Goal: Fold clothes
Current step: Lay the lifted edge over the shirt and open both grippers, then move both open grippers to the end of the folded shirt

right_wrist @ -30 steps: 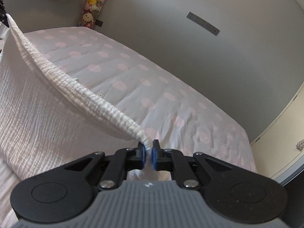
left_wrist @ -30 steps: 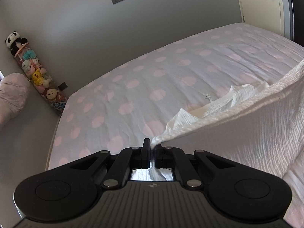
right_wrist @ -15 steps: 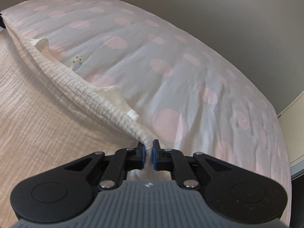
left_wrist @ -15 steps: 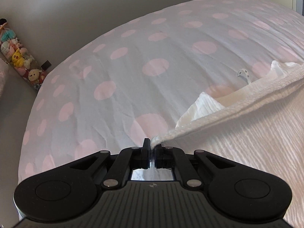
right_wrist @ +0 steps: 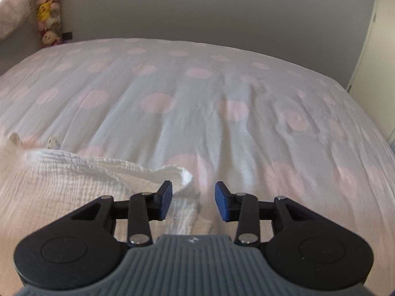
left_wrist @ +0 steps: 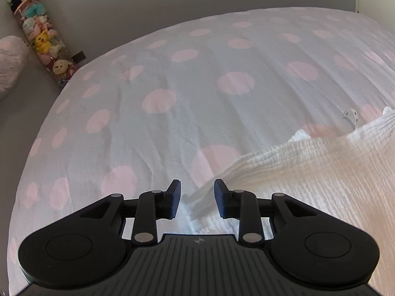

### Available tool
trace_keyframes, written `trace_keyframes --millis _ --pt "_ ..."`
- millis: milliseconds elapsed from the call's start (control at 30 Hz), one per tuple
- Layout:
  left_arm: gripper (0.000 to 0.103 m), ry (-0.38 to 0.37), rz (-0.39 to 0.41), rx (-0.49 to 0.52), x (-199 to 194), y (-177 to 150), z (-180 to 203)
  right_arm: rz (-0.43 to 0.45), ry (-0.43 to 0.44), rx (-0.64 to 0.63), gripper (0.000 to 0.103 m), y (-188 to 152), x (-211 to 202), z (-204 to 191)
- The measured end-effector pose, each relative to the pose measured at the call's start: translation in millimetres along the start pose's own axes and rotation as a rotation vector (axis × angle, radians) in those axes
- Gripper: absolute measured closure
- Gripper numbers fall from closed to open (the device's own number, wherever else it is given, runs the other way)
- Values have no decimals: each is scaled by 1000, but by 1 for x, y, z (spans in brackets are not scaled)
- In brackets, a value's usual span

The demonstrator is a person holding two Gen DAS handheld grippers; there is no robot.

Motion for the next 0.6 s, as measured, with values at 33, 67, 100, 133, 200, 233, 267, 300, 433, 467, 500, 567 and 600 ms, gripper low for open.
trace_keyframes --millis 33,67,100,133,200,233,267,300,433,467,500,567,600 --pt "72 -1 4 -5 -9 0 -3 4 -4 20 61 2 -7 4" --pt "71 -4 9 -6 -19 -1 -5 8 -7 39 61 4 -14 8" --pt "68 -8 13 -4 -29 -4 -6 11 -3 48 60 4 -24 10" --pt "64 -12 21 -1 -41 -7 -6 10 2 47 60 2 -32 10" --pt "63 -27 34 4 -62 -17 -6 11 11 30 59 -6 -53 9" --pt "63 -35 38 7 -73 -23 -4 10 16 21 57 -11 -63 8" --pt "63 -40 37 10 -82 -30 -3 7 25 12 57 -18 -75 6" --pt "63 -46 38 17 -91 -38 -1 6 33 4 57 -26 -86 5" --pt "60 -77 43 63 -125 -68 15 -1 70 -29 57 -57 -130 -4" --pt "60 -83 47 83 -133 -75 21 -1 79 -41 57 -64 -140 -7" --pt "59 -90 51 103 -141 -83 27 -3 85 -53 57 -71 -149 -10" --pt "59 -107 54 153 -155 -97 41 -3 105 -89 57 -83 -160 -20" --pt "59 -114 58 180 -161 -104 49 -4 115 -107 57 -89 -165 -25"
Point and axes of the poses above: each gripper's, at about its wrist camera, not at the fingertips, and x roughly the way its jaws point, z to its right, y to its top, the point moved 10 cm from there along x, roughly the way its jaws point, and after that the axes turned 8 degrees about z, right-handed, at the moved point
